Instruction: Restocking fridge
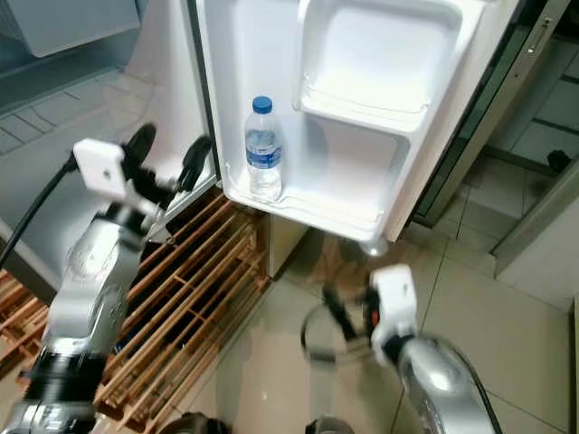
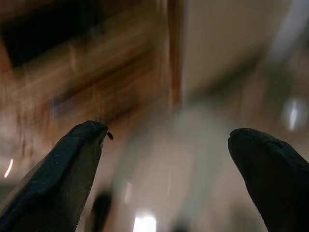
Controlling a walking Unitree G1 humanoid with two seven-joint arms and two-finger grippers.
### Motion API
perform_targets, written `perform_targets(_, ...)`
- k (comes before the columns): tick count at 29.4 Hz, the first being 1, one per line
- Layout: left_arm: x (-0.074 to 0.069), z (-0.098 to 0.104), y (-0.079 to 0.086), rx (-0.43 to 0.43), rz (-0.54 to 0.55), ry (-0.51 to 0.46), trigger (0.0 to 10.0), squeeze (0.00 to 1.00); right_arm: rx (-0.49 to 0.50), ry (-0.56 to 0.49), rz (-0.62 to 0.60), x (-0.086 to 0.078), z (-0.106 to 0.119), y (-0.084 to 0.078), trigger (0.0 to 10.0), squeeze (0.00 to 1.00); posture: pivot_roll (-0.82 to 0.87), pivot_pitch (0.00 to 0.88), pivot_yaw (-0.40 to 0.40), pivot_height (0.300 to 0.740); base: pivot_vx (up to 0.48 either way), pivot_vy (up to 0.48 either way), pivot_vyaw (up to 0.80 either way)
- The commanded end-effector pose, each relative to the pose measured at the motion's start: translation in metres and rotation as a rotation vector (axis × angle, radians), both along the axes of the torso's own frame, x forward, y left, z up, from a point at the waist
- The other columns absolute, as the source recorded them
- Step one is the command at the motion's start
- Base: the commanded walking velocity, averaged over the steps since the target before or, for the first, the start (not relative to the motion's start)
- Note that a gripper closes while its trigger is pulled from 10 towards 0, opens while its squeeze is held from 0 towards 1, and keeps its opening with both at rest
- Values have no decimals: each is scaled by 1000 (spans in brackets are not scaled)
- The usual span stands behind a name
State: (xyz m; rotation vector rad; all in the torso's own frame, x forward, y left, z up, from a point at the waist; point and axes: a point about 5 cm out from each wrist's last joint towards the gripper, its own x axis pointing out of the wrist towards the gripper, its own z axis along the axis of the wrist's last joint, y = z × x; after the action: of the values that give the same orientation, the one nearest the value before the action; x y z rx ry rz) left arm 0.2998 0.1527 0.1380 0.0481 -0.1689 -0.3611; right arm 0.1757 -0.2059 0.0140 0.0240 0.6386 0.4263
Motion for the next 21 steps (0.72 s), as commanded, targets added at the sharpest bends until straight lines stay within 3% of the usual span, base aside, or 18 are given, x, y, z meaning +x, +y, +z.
perform_targets(1, -2, -34, -2, 117, -27, 154, 10000, 0, -71, 117, -11, -14, -19, -17, 10000, 0, -195, 0, 39, 736, 0, 0, 0)
perform_targets(4, -11, -97, 6, 302, -16, 497, 10000, 0, -216, 253, -159, -30, -41, -64, 10000, 0, -204, 0, 48, 736, 0, 0, 0)
perform_targets(5, -19, -118, 9, 322, -24, 660, 10000, 0, -287, 286, -245, -31, -42, -86, 10000, 0, -217, 0, 65, 736, 0, 0, 0)
perform_targets(6, -25, -127, 5, 301, -53, 728, 10000, 0, -370, 303, -351, -30, -38, -111, 10000, 0, -227, 0, 71, 736, 0, 0, 0)
perform_targets(7, -28, -130, 2, 279, -76, 753, 10000, 0, -418, 312, -420, -29, -33, -127, 10000, 0, -227, 0, 71, 736, 0, 0, 0)
perform_targets(8, -28, -130, 2, 279, -76, 753, 10000, 0, -418, 312, -420, -29, -33, -127, 10000, 0, -227, 0, 71, 736, 0, 0, 0)
perform_targets(10, -29, -134, -1, 371, -107, 732, 10000, 0, -576, 280, -570, -22, -14, -164, 10000, 0, -240, 0, 77, 736, 0, 0, 0)
perform_targets(11, -30, -138, -3, 448, -129, 721, 10000, 0, -708, 220, -687, -14, 11, -193, 10000, 0, -242, 0, 78, 736, 0, 0, 0)
perform_targets(12, -30, -138, -3, 448, -129, 721, 10000, 0, -708, 220, -687, -14, 11, -193, 10000, 0, -242, 0, 78, 736, 0, 0, 0)
perform_targets(15, -28, -140, -5, 467, -138, 707, 10000, 0, -820, 91, -765, 4, 44, -216, 10000, 0, -250, 0, 75, 736, 0, 0, 0)
perform_targets(16, -28, -140, -5, 467, -138, 707, 10000, 0, -820, 91, -765, 4, 44, -216, 10000, 0, -250, 0, 75, 736, 0, 0, 0)
perform_targets(17, -26, -140, -7, 481, -137, 684, 10000, 0, -819, -27, -791, 23, 66, -220, 10000, 0, -248, 0, 71, 736, 0, 0, 0)
perform_targets(18, -26, -140, -7, 481, -137, 684, 10000, 0, -819, -27, -791, 23, 66, -220, 10000, 0, -248, 0, 71, 736, 0, 0, 0)
perform_targets(19, -21, -135, -9, 465, -127, 631, 10000, 0, -728, -180, -778, 49, 87, -211, 10000, 0, -242, 0, 63, 736, 0, 0, 0)
perform_targets(20, -18, -130, -12, 436, -124, 594, 10000, 0, -664, -275, -758, 61, 97, -203, 10000, 0, -237, 0, 56, 736, 0, 0, 0)
perform_targets(21, -18, -130, -12, 436, -124, 594, 10000, 0, -664, -275, -758, 61, 97, -203, 10000, 0, -237, 0, 56, 736, 0, 0, 0)
